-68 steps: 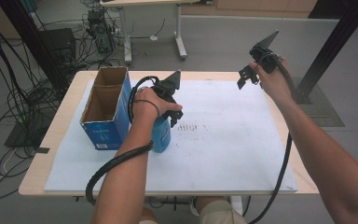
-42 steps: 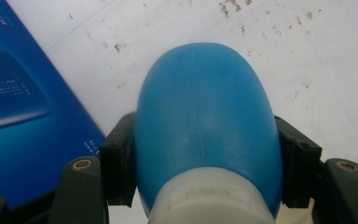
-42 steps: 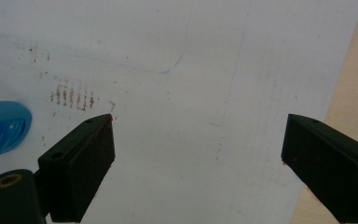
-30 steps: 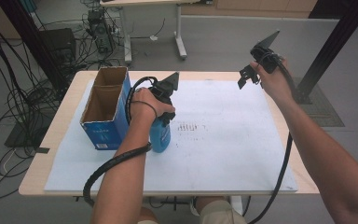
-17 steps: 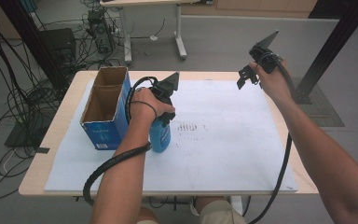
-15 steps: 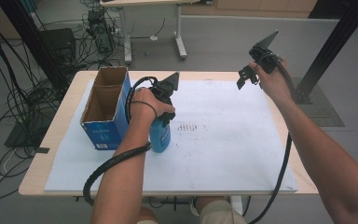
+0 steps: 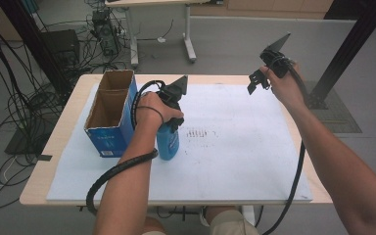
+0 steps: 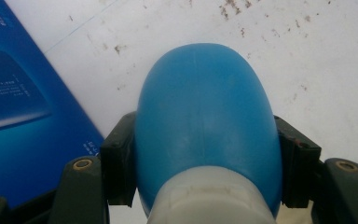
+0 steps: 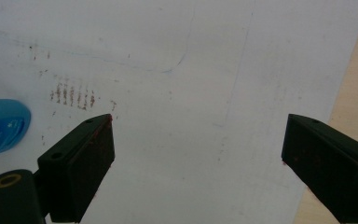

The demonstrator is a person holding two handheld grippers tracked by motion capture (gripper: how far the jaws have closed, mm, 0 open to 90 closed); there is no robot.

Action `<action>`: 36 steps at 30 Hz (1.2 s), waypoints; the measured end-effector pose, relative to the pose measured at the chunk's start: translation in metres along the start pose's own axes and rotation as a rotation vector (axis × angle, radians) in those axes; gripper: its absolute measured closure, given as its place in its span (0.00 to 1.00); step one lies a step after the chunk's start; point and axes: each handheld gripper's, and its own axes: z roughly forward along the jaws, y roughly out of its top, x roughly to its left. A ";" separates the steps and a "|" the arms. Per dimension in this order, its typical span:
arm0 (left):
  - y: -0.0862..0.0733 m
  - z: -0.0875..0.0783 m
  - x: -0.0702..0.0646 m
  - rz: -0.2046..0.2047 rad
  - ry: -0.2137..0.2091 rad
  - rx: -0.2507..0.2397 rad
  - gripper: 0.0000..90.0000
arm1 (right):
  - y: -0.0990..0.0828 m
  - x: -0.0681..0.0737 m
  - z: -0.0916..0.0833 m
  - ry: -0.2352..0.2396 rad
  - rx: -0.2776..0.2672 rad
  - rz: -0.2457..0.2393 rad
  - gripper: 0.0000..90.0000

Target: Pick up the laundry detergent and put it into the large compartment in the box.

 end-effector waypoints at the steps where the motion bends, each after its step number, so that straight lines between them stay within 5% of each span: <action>1: 0.000 0.000 0.000 0.002 0.000 0.001 0.41 | 0.000 0.000 0.000 0.000 -0.003 -0.001 0.10; 36: 0.001 0.000 -0.001 -0.004 0.005 0.007 0.42 | -0.003 -0.002 0.001 0.004 0.002 0.004 0.10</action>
